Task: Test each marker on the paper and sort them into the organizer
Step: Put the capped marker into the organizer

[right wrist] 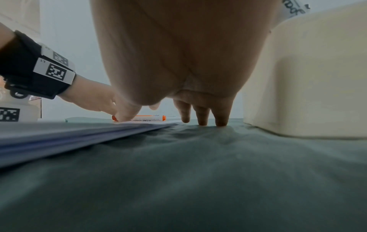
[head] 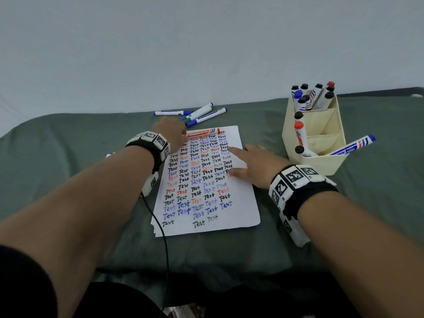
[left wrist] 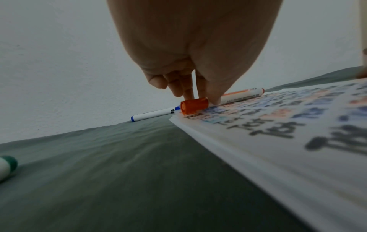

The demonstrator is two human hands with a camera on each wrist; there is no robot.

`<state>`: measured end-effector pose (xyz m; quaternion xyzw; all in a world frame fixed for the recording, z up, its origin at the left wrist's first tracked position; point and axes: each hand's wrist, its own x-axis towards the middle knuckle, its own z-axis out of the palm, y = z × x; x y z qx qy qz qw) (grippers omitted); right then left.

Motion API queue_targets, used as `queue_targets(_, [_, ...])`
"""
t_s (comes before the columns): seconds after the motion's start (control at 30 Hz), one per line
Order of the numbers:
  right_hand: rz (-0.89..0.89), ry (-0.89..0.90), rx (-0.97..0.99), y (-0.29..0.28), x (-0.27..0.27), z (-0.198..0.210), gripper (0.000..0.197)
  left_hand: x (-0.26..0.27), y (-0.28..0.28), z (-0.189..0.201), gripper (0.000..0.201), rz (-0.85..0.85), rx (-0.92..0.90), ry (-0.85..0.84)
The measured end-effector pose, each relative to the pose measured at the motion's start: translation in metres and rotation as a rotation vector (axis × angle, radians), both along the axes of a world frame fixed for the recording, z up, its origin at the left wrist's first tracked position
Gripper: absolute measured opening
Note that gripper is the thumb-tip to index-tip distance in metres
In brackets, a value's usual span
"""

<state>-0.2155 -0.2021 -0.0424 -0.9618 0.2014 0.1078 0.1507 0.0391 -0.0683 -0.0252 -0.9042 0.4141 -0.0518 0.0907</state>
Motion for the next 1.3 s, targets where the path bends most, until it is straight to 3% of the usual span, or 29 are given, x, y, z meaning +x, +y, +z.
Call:
queue_targets(0.3, [-0.032,-0.101,0.014,0.003,-0.004,0.007,0.078,-0.021,0.018,0.006,0.022,-0.104,-0.192,0.069])
queue_targets(0.5, [-0.073,-0.305,-0.043,0.006,-0.006,0.011,0.09,-0.056,0.022,0.006,0.009,-0.222,-0.387,0.278])
queue_targets(0.6, [-0.027,-0.355,-0.111,0.007,-0.006,0.014,0.082,-0.082,0.024,0.009,0.012,-0.31,-0.363,0.349])
queue_targets(0.73, [0.021,-0.409,-0.127,0.012,-0.008,0.023,0.053,-0.113,0.027,0.016,0.007,-0.406,-0.354,0.367])
queue_targets(0.83, [0.04,-0.39,-0.162,0.018,-0.011,0.033,0.029,-0.122,0.027,0.023,0.024,-0.423,-0.265,0.344])
queue_targets(0.97, [0.098,-0.277,-0.149,0.021,-0.01,0.038,0.029,-0.122,0.029,0.028,0.034,-0.41,-0.07,0.223])
queue_targets(1.07, [0.092,-0.253,-0.092,0.02,-0.009,0.036,0.027,-0.123,0.031,0.025,0.039,-0.397,-0.067,0.165])
queue_targets(1.3, [0.092,-0.286,-0.075,0.02,-0.008,0.031,0.027,-0.113,0.034,0.023,0.036,-0.346,-0.121,0.286])
